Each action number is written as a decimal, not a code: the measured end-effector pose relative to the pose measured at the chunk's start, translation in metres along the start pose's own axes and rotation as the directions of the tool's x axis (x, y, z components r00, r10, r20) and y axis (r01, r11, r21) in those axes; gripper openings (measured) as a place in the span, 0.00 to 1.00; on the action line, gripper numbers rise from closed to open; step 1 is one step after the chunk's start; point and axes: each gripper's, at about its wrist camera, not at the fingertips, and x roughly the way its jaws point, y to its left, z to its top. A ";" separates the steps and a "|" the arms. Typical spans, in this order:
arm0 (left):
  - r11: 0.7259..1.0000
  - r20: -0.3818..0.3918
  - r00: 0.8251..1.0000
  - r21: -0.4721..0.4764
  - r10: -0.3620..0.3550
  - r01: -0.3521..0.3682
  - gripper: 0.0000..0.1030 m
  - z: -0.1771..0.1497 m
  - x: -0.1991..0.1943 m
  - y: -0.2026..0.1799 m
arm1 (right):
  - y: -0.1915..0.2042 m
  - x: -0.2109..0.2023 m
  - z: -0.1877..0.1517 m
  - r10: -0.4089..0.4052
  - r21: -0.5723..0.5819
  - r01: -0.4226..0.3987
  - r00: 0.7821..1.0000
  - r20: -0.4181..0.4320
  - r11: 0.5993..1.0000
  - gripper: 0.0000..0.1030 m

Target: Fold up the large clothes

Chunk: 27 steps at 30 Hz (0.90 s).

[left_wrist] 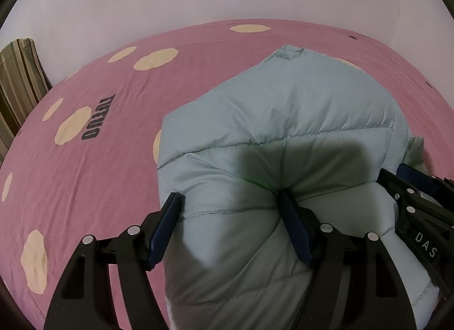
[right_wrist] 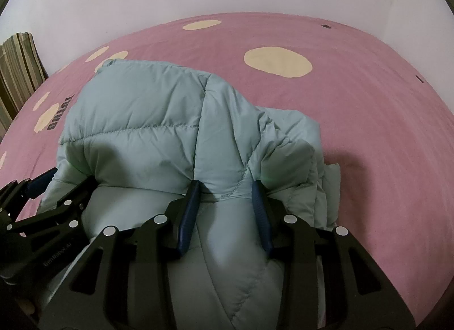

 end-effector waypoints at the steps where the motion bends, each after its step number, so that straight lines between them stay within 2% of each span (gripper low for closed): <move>1: 1.000 0.000 1.000 0.000 0.000 0.000 0.69 0.000 0.000 0.000 | -0.001 0.000 0.001 0.001 0.000 -0.001 1.000 0.000 1.000 0.36; 20: 1.000 0.033 0.999 -0.006 -0.002 0.002 0.69 -0.005 0.001 0.000 | -0.002 0.000 0.000 -0.010 -0.010 0.010 1.000 0.025 1.000 0.36; 24: 1.000 0.028 1.000 -0.006 -0.005 0.005 0.69 -0.002 -0.002 0.001 | -0.002 -0.003 0.004 -0.011 -0.017 0.012 1.000 0.025 1.000 0.38; 27: 1.000 0.009 1.000 -0.022 -0.021 0.022 0.74 0.003 -0.006 0.006 | -0.002 -0.009 0.011 -0.009 -0.026 0.009 1.000 0.009 1.000 0.44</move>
